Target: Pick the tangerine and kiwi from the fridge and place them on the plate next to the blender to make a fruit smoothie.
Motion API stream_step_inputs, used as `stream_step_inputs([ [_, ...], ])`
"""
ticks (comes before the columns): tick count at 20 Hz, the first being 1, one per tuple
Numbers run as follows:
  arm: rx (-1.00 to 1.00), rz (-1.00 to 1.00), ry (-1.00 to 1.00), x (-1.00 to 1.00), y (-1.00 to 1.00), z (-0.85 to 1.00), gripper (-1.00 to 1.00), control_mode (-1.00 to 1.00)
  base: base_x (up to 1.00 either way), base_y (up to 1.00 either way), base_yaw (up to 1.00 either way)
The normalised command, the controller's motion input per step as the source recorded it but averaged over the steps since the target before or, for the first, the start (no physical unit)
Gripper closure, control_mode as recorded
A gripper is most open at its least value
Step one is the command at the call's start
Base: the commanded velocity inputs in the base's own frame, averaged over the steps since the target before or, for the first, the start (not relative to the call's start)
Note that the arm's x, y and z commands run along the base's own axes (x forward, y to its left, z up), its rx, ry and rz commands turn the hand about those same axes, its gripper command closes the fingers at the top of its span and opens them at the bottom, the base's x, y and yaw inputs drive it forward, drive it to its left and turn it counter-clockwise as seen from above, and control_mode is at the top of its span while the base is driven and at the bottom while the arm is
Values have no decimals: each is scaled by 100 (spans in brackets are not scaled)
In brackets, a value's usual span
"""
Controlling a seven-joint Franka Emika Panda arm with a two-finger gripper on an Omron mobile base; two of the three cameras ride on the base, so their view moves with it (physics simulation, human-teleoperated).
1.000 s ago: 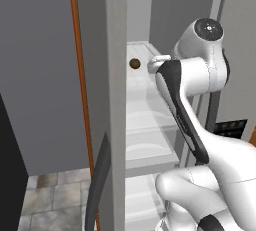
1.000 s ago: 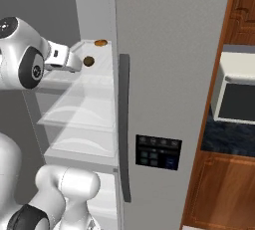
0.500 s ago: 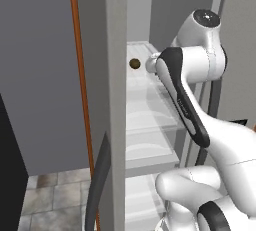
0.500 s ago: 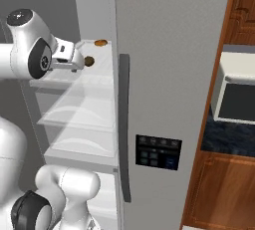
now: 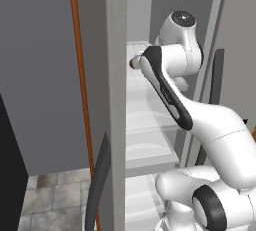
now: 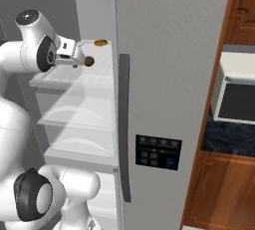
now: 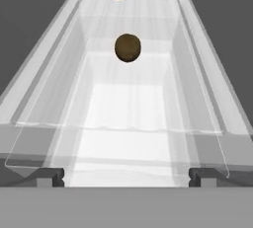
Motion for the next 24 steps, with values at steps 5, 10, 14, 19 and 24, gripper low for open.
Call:
stream_step_inputs([
  [5, 1, 0, 9, 56, 5, -22, -100, -100, 0, 0, 0],
  [10, 3, 0, 7, 48, 0, -30, -100, -100, 0, 0, 0],
  [14, 0, 0, 0, 42, 0, -21, -100, -100, 0, 0, 0],
  [19, 0, 0, 0, 39, 0, -12, -100, -100, 0, 0, 0],
  [24, 0, 0, 0, 43, 0, -9, -100, -100, 0, 0, 0],
])
